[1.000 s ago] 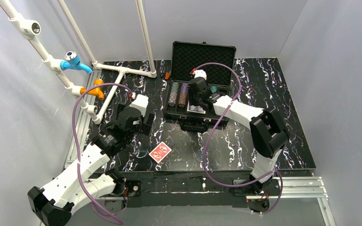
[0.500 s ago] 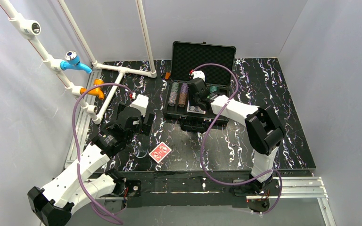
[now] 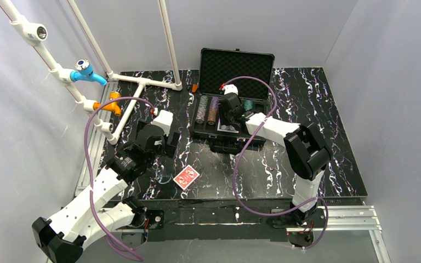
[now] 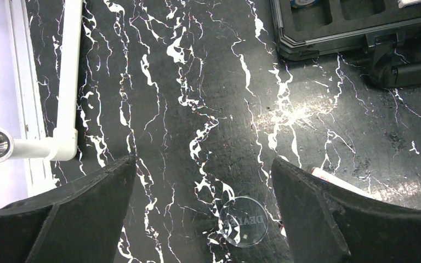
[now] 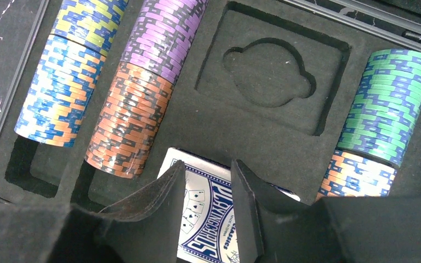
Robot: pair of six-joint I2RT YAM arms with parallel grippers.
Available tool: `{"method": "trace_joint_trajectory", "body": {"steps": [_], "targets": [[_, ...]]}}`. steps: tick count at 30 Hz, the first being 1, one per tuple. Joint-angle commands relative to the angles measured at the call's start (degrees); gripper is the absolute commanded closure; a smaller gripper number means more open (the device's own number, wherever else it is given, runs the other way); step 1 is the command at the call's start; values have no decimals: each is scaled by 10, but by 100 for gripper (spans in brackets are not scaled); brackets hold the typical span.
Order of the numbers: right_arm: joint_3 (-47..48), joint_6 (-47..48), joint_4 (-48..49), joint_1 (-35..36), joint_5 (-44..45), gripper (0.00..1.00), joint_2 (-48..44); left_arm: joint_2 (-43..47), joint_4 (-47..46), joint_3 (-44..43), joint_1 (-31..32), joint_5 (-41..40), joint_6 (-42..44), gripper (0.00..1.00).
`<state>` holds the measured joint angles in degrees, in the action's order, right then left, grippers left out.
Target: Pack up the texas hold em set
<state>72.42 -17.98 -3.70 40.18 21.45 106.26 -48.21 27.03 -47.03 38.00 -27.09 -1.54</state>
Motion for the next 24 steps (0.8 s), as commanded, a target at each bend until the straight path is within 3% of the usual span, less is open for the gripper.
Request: {"method": "trace_joint_trajectory", "body": {"steps": [1, 10, 16, 24], "targets": [[7, 10, -16, 5, -26, 55, 2, 4, 0, -18, 1, -2, 3, 7], [48, 37, -52, 5, -7, 48, -35, 4, 0, -18, 1, -2, 3, 8], [-27, -10, -53, 5, -3, 52, -75, 4, 0, -18, 1, 0, 2, 8], [-66, -35, -71, 5, -7, 52, -47, 7, 1, -17, 1, -4, 4, 8]]}}
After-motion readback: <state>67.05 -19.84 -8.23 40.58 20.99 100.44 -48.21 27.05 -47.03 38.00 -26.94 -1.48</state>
